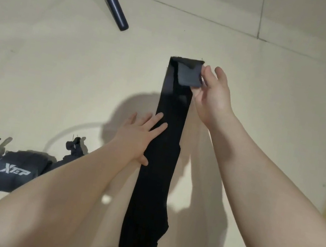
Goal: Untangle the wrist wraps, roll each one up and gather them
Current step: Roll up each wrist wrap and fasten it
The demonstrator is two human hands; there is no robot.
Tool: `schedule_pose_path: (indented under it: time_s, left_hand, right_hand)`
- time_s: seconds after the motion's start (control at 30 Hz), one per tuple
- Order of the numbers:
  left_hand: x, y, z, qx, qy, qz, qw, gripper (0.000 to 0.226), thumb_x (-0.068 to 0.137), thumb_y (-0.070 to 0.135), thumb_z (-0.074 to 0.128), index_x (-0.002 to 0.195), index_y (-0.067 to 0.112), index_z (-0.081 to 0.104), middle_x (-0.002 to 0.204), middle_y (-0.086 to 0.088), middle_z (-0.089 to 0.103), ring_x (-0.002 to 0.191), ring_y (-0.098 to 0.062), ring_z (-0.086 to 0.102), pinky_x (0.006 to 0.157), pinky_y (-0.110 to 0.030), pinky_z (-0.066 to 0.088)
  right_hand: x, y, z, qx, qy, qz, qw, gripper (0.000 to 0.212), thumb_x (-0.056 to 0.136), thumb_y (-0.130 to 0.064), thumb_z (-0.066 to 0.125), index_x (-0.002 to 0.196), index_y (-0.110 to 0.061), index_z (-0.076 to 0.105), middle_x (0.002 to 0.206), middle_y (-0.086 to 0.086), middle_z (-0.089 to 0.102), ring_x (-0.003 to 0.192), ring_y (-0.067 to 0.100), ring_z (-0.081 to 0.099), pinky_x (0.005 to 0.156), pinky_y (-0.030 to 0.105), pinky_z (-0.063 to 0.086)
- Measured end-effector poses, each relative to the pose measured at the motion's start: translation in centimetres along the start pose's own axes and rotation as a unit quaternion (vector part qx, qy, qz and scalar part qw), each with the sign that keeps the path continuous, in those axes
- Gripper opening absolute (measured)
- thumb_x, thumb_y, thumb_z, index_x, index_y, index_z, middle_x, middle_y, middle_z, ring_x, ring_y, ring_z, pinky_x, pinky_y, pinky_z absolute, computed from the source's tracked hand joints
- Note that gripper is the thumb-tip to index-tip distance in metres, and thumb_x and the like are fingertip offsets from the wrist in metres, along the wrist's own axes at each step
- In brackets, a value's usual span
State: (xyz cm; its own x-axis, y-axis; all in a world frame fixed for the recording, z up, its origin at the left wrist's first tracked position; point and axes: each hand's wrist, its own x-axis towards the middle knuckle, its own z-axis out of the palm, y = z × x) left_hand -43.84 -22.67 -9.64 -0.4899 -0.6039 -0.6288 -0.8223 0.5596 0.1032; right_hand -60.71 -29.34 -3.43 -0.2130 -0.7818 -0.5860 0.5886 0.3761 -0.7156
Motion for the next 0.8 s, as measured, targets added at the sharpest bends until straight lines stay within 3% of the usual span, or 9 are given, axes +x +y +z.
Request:
schedule_pose_path:
  time_s: [0.07, 0.13, 0.23, 0.3, 0.4, 0.5, 0.63, 0.7, 0.8]
  left_hand:
    - [0.1, 0.1, -0.2, -0.004, -0.001, -0.005, 1.000, 0.118, 0.073, 0.054, 0.071, 0.148, 0.029, -0.016, 0.154, 0.001, -0.028, 0.145, -0.024, -0.014, 0.116, -0.048, -0.002]
    - [0.2, 0.1, -0.4, -0.001, 0.000, -0.010, 1.000, 0.119, 0.072, 0.054, 0.072, 0.148, 0.029, -0.016, 0.154, 0.001, -0.028, 0.145, -0.025, -0.013, 0.116, -0.048, -0.003]
    - [0.7, 0.0, -1.0, 0.006, 0.016, -0.017, 1.000, 0.119, 0.071, 0.055, 0.073, 0.149, 0.029, -0.014, 0.156, 0.001, -0.023, 0.145, -0.028, -0.010, 0.116, -0.049, -0.002]
    - [1.8, -0.5, -2.0, 0.031, 0.040, -0.020, 0.999, 0.119, 0.069, 0.057, 0.073, 0.150, 0.029, -0.010, 0.157, 0.000, -0.018, 0.145, -0.029, -0.006, 0.116, -0.050, 0.003]
    - [3.7, -0.4, -3.8, 0.066, 0.048, -0.052, 0.995, 0.120, 0.066, 0.056, 0.076, 0.150, 0.028, -0.005, 0.158, 0.000, -0.011, 0.145, -0.030, -0.001, 0.114, -0.052, 0.009]
    - [3.2, 0.4, -4.4, 0.050, 0.114, -0.079, 0.989, 0.120, 0.066, 0.043, 0.081, 0.150, 0.021, -0.001, 0.158, -0.006, -0.004, 0.144, -0.030, 0.007, 0.114, -0.049, 0.012]
    - [-2.2, 0.6, -1.0, -0.009, 0.275, -0.025, 0.961, 0.065, 0.085, 0.013, 0.062, 0.143, 0.007, 0.033, 0.150, -0.017, 0.030, 0.133, -0.034, 0.037, 0.107, -0.044, 0.032]
    - [-5.4, 0.6, 1.3, -0.050, 0.303, 0.035, 0.951, 0.052, 0.080, 0.003, 0.065, 0.130, 0.001, 0.052, 0.135, -0.021, 0.050, 0.119, -0.038, 0.052, 0.095, -0.046, 0.045]
    - [-9.0, 1.1, 4.1, -0.119, 0.271, 0.038, 0.955, 0.034, 0.079, 0.000, 0.065, 0.113, 0.001, 0.063, 0.111, -0.017, 0.063, 0.093, -0.036, 0.063, 0.072, -0.040, 0.053]
  right_hand:
    - [0.3, -0.2, 0.4, -0.058, -0.021, 0.005, 0.998, 0.058, 0.102, -0.025, 0.039, 0.151, -0.020, 0.009, 0.146, 0.004, 0.039, 0.128, 0.016, 0.047, 0.105, 0.028, 0.039]
    - [-0.3, 0.6, 0.1, -0.266, -0.025, -0.012, 0.964, 0.051, 0.102, -0.028, 0.037, 0.149, -0.019, 0.019, 0.150, -0.001, 0.033, 0.136, 0.013, 0.035, 0.108, 0.024, 0.030]
    - [-3.1, 3.6, -2.0, -0.537, 0.001, -0.114, 0.836, 0.031, 0.100, -0.015, 0.036, 0.125, -0.012, 0.054, 0.127, -0.001, 0.055, 0.117, 0.013, 0.050, 0.094, 0.019, 0.035]
    - [-6.0, 6.3, -4.0, -0.638, -0.009, -0.162, 0.753, 0.026, 0.096, -0.008, 0.039, 0.106, -0.013, 0.063, 0.108, 0.001, 0.063, 0.099, 0.012, 0.056, 0.088, 0.020, 0.040]
    - [-11.0, 10.5, -7.2, -0.685, -0.068, -0.158, 0.708, 0.024, 0.093, -0.006, 0.043, 0.102, -0.013, 0.065, 0.105, 0.000, 0.063, 0.098, 0.013, 0.055, 0.096, 0.029, 0.043]
    - [-13.6, 13.0, -8.5, -0.750, -0.118, -0.159, 0.631, 0.034, 0.093, -0.013, 0.048, 0.126, -0.012, 0.057, 0.133, 0.004, 0.052, 0.127, 0.022, 0.044, 0.111, 0.037, 0.028]
    - [-11.8, 13.0, -7.8, -0.803, -0.154, -0.100, 0.567, 0.057, 0.100, -0.026, 0.036, 0.151, -0.016, 0.013, 0.160, -0.001, 0.002, 0.146, 0.021, 0.000, 0.116, 0.045, 0.000]
    - [-9.6, 12.6, -7.1, -0.825, -0.157, -0.097, 0.534, 0.062, 0.101, -0.029, 0.033, 0.152, -0.018, -0.001, 0.159, -0.003, -0.011, 0.146, 0.021, -0.007, 0.116, 0.046, -0.002]
    - [-7.4, 12.0, -5.9, -0.816, -0.137, -0.112, 0.551, 0.060, 0.101, -0.026, 0.036, 0.152, -0.014, 0.007, 0.160, 0.002, -0.005, 0.146, 0.024, 0.001, 0.118, 0.040, 0.008]
